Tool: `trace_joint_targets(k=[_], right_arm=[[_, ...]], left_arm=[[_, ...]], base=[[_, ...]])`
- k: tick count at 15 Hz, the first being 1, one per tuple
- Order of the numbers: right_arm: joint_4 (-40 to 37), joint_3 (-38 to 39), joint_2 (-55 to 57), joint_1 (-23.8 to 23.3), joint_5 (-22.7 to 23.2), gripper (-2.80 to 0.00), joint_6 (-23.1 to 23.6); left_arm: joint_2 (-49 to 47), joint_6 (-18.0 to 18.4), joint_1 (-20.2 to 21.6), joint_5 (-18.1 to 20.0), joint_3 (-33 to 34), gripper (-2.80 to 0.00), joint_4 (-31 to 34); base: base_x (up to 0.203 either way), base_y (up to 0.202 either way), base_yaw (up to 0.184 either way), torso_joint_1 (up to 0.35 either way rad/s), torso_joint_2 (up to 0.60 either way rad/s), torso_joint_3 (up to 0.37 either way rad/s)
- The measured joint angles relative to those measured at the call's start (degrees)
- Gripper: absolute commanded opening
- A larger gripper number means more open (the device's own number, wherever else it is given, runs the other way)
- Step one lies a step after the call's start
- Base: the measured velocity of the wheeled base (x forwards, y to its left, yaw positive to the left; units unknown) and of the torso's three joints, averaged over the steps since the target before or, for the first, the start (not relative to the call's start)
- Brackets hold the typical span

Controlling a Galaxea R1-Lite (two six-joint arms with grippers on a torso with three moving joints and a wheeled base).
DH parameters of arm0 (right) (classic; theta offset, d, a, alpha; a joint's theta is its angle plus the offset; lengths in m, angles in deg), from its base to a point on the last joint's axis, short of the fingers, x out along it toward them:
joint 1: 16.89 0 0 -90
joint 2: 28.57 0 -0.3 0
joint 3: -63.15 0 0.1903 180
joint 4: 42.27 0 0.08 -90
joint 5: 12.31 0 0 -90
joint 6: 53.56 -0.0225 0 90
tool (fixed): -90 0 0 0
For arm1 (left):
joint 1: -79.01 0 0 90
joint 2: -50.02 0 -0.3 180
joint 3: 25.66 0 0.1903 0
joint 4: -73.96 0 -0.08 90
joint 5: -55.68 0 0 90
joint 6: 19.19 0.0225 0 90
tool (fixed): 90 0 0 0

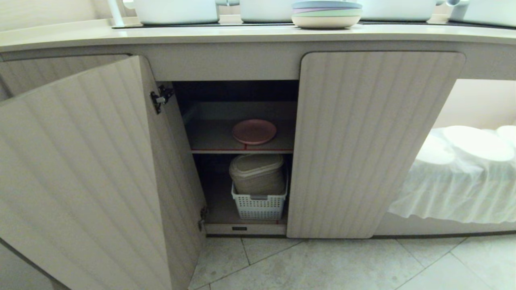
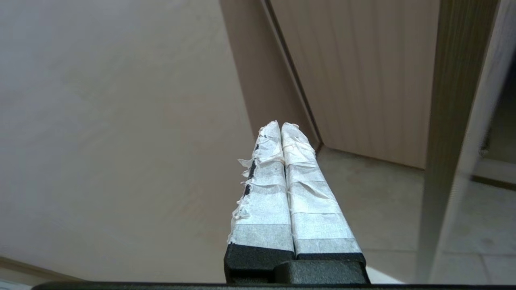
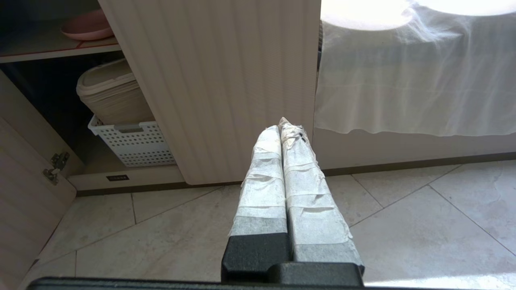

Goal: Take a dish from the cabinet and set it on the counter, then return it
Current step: Close the cabinet door

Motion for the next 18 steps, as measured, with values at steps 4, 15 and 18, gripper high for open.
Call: trace_joint_targets(k=[4,15,18], right_arm=[[0.0,0.0,0.0,0.0,0.0,-2.80,0.0],[0.0,0.0,0.0,0.0,0.0,-2.80,0.0],[0.0,0.0,0.0,0.0,0.0,-2.80,0.0]], left_arm=[[-5.6,-2.0,-0.1,0.1,0.2,-2.80,-5.6],[-11.0,-3.2,-0.2,5.3,0.7,-2.80,-10.3],[-10.2,-3.3,-0.2,7.4,0.9,-2.80,-10.1]], base=[[0.000,0.000,0.000,0.000,0.00,0.000],[0.000,0.000,0.000,0.000,0.00,0.000],[0.000,0.000,0.000,0.000,0.00,0.000]])
